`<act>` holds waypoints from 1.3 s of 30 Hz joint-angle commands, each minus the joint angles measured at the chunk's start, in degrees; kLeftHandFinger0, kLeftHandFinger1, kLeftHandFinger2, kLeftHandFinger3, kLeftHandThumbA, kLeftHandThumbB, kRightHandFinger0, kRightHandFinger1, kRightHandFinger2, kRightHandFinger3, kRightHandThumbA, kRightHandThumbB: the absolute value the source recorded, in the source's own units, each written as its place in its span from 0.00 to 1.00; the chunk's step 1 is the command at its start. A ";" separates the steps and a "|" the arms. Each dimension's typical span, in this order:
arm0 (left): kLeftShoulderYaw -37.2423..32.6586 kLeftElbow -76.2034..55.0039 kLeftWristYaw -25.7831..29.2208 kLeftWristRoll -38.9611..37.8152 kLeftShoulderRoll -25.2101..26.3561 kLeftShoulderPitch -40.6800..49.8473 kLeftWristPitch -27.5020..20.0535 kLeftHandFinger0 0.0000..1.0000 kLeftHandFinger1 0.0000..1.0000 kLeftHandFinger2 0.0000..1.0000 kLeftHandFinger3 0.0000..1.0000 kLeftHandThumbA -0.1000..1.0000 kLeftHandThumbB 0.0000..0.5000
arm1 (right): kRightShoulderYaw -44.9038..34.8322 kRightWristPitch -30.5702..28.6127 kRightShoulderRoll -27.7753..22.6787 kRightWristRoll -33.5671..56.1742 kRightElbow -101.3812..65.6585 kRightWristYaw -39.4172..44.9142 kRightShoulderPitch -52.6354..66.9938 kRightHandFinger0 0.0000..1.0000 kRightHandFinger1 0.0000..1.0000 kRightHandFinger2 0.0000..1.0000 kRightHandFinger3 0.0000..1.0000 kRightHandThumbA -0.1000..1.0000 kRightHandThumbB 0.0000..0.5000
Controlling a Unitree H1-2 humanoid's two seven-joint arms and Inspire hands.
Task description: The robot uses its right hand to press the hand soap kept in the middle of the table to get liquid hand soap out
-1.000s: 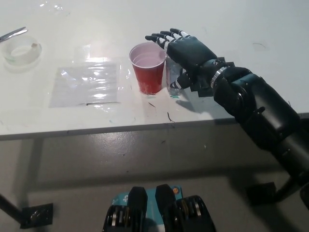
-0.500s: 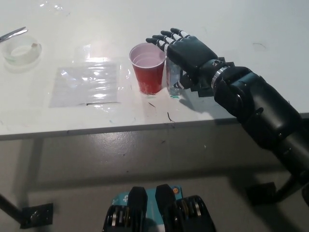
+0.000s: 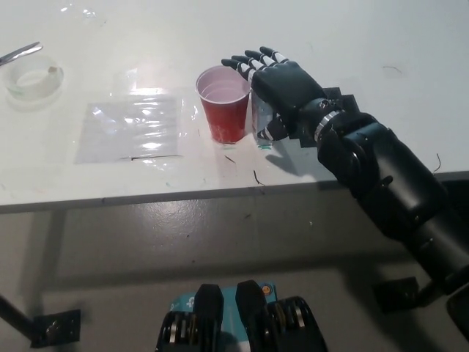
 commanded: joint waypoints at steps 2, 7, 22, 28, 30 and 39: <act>0.11 -1.44 -0.07 -0.52 2.21 -1.67 -0.63 0.34 0.48 0.61 0.80 1.00 0.21 | 0.17 0.50 1.78 1.92 3.49 1.93 3.68 1.00 1.00 1.00 1.00 1.00 0.78; -0.03 -0.83 -0.48 -0.41 2.35 -2.01 -1.17 0.35 0.48 0.60 0.80 1.00 0.20 | 0.63 -0.40 2.97 1.08 6.49 -0.56 3.97 1.00 1.00 1.00 1.00 1.00 0.75; -0.09 -1.51 -0.49 -0.83 1.96 -2.60 -1.52 0.34 0.47 0.63 0.83 1.00 0.20 | 4.31 2.63 1.85 -3.71 10.09 -1.84 2.37 1.00 1.00 1.00 1.00 1.00 0.73; 0.01 -2.44 0.48 -0.43 2.08 -2.97 -0.66 0.32 0.46 0.64 0.83 1.00 0.22 | 5.83 4.23 0.18 -5.05 9.58 0.35 0.42 1.00 1.00 1.00 1.00 1.00 0.81; -0.09 -2.40 0.17 -0.31 2.14 -3.03 -1.09 0.33 0.46 0.65 0.85 1.00 0.20 | 5.53 4.59 0.28 -4.14 9.03 1.11 0.96 1.00 1.00 1.00 1.00 1.00 0.84; 0.07 -2.26 -0.55 -1.28 2.29 -3.38 -1.19 0.33 0.47 0.67 0.87 1.00 0.21 | 4.72 4.81 1.61 -2.60 9.32 -0.03 2.19 1.00 1.00 1.00 1.00 1.00 0.74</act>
